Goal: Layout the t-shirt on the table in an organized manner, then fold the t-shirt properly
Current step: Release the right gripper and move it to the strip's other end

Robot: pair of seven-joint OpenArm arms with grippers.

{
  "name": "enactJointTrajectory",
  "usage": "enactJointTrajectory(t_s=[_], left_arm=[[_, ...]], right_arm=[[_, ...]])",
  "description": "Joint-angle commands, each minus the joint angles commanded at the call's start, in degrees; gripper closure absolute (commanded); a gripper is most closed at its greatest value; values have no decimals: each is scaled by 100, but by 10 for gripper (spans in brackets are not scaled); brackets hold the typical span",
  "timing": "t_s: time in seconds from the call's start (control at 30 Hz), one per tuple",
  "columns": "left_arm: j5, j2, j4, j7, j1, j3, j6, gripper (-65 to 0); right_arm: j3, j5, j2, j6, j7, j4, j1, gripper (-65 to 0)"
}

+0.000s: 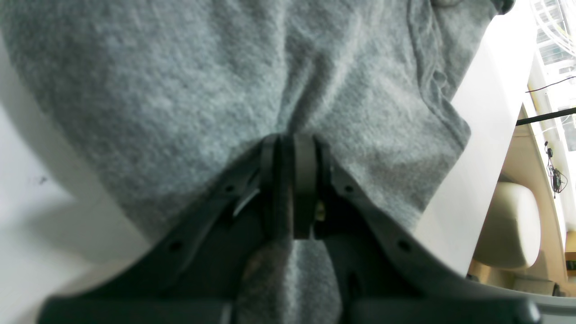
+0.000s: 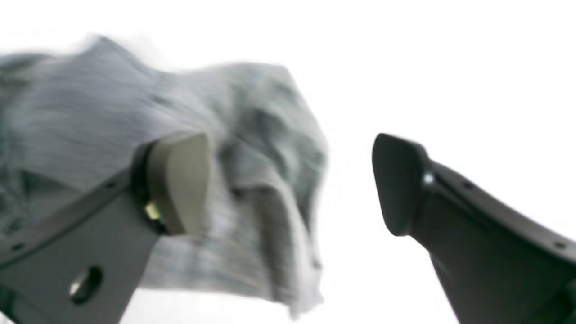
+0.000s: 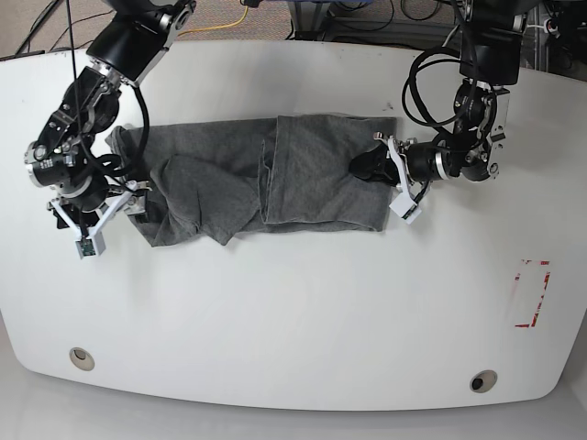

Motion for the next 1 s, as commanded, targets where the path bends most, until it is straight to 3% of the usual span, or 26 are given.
enactJointTrajectory(t_s=[0.43,0.77,1.0], left_arm=[[0,0,9,0,0,0,0,-47],[0,0,0,0,0,18,0,-47],[0,0,0,0,0,18,0,-47]], right_arm=[[422,79,501,0,-9,-2418,413,-563],[290,2470,1081,0,-202,-3569,202,-563],[35,3068,1099,0,-211,-3622,-44,-563]])
